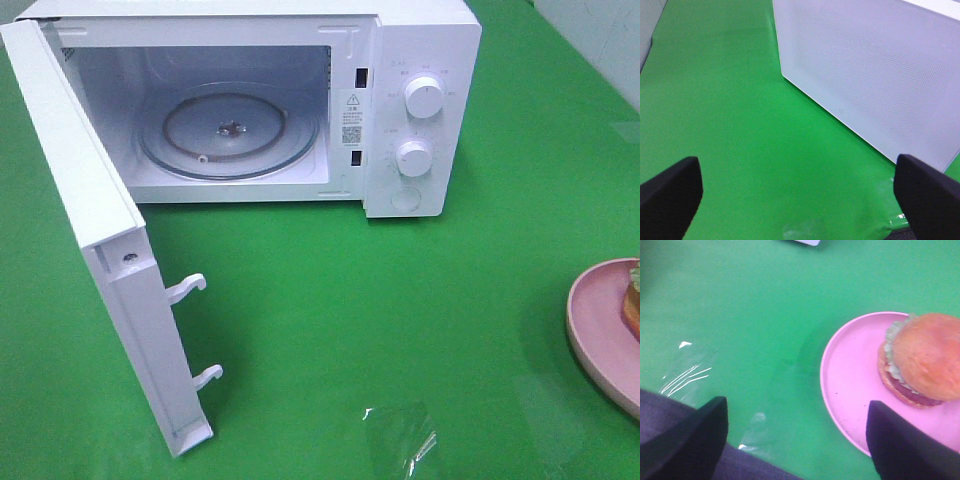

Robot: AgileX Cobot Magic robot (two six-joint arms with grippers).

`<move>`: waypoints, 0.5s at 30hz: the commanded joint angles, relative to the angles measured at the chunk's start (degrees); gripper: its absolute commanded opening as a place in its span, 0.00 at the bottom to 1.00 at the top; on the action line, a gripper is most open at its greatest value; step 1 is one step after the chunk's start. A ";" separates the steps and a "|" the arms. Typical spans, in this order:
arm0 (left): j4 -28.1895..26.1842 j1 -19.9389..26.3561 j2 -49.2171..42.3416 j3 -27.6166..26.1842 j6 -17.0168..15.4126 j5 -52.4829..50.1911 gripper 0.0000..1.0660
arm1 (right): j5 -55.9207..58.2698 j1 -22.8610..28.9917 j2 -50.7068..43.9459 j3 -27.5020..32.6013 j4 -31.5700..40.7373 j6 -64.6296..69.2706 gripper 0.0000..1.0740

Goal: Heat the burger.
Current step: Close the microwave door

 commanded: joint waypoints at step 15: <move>-0.11 0.06 -1.03 -0.06 -0.34 0.17 0.90 | -1.66 -26.76 -19.65 0.52 9.68 -15.70 0.69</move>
